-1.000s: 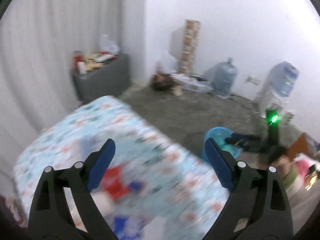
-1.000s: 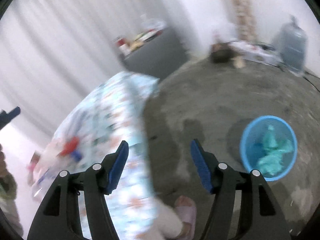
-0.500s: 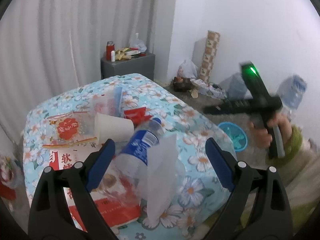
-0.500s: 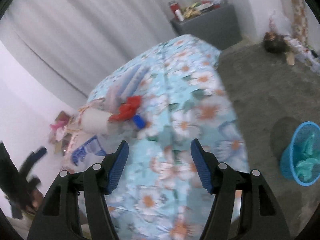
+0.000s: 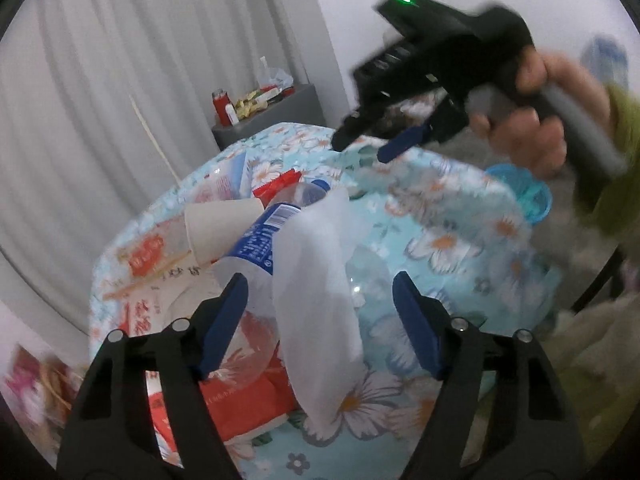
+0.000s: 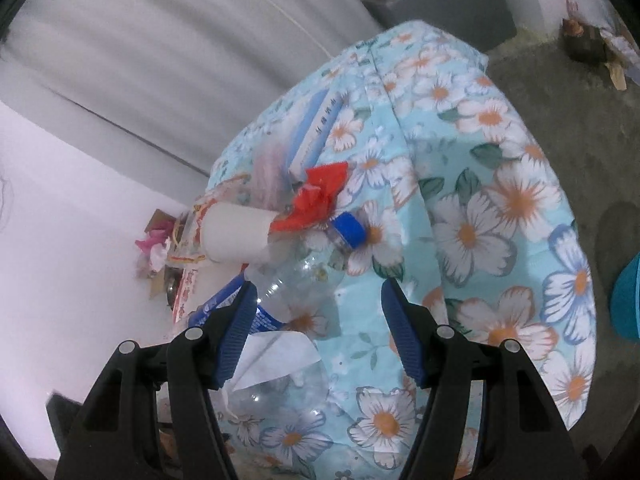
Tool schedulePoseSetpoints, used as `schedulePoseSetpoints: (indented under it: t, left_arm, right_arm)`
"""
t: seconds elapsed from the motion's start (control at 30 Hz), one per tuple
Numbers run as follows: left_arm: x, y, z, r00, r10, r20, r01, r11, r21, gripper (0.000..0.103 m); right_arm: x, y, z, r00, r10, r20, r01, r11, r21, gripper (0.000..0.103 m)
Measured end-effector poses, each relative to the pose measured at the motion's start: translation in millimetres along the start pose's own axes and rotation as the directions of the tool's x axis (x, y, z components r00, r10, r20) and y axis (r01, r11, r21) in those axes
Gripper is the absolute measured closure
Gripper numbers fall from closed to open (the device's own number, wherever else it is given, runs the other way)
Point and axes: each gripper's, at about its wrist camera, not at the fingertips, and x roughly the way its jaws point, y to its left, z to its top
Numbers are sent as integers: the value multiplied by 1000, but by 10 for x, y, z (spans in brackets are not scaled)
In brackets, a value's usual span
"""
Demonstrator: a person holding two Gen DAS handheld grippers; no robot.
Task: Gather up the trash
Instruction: 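Grasp the white tissue with the left gripper while the right gripper grasps the red snack bag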
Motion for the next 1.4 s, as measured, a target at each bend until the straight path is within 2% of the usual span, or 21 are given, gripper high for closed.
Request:
schedulePoseSetpoints:
  t: [0.1, 0.17, 0.27, 0.43, 0.53, 0.6, 0.7, 0.83, 0.93, 0.97, 1.03, 1.13, 1.17, 1.4]
  left_arm:
    - [77, -148, -30, 996, 87, 1, -87, 991, 100, 38]
    - [137, -254, -44, 988, 152, 8, -151, 971, 183, 43]
    - [162, -359, -56, 983, 181, 32, -183, 950, 252, 44]
    - [165, -466, -72, 980, 190, 51, -196, 928, 316, 59]
    - [149, -497, -75, 982, 180, 47, -186, 929, 319, 69]
    - [143, -495, -62, 984, 173, 40, -177, 934, 311, 73]
    - [132, -492, -59, 984, 173, 41, -177, 937, 302, 78]
    - [108, -492, -64, 984, 174, 41, -179, 940, 292, 90]
    - [120, -522, -66, 981, 190, 44, -194, 937, 290, 100]
    - [118, -511, -67, 980, 195, 47, -200, 937, 285, 102]
    - [97, -469, -67, 979, 196, 47, -202, 940, 273, 103]
    - [77, -470, -57, 978, 204, 53, -210, 941, 266, 103]
    - [80, -452, -56, 977, 204, 54, -211, 941, 265, 103]
    - [54, -471, -65, 979, 201, 47, -206, 942, 265, 103]
  right_arm:
    - [52, -2, 15, 1000, 19, -20, -19, 1000, 20, 40]
    - [85, -8, 62, 999, 45, -28, -44, 998, 35, 40]
    - [119, 13, 196, 996, 87, -30, -86, 995, 51, 40]
    - [299, 96, 540, 993, 112, -47, -111, 993, 30, 40]
    - [569, 32, 730, 987, 126, -97, -120, 991, 67, 40]
    - [792, -42, 854, 987, 97, -126, -86, 992, 90, 41]
    - [1049, -131, 959, 983, 75, -165, -55, 991, 120, 47]
    - [1294, -216, 1032, 976, 76, -202, -45, 987, 153, 56]
    - [1377, -243, 1052, 977, 67, -202, -34, 987, 159, 69]
    - [1382, -242, 1055, 978, 62, -198, -31, 987, 156, 78]
    - [1382, -244, 1054, 980, 56, -191, -26, 988, 155, 84]
    - [1301, -257, 1038, 985, 60, -160, -35, 988, 153, 87]
    - [1244, -258, 1034, 988, 64, -143, -43, 988, 149, 92]
    - [710, -283, 984, 992, 123, -36, -116, 981, 152, 96]
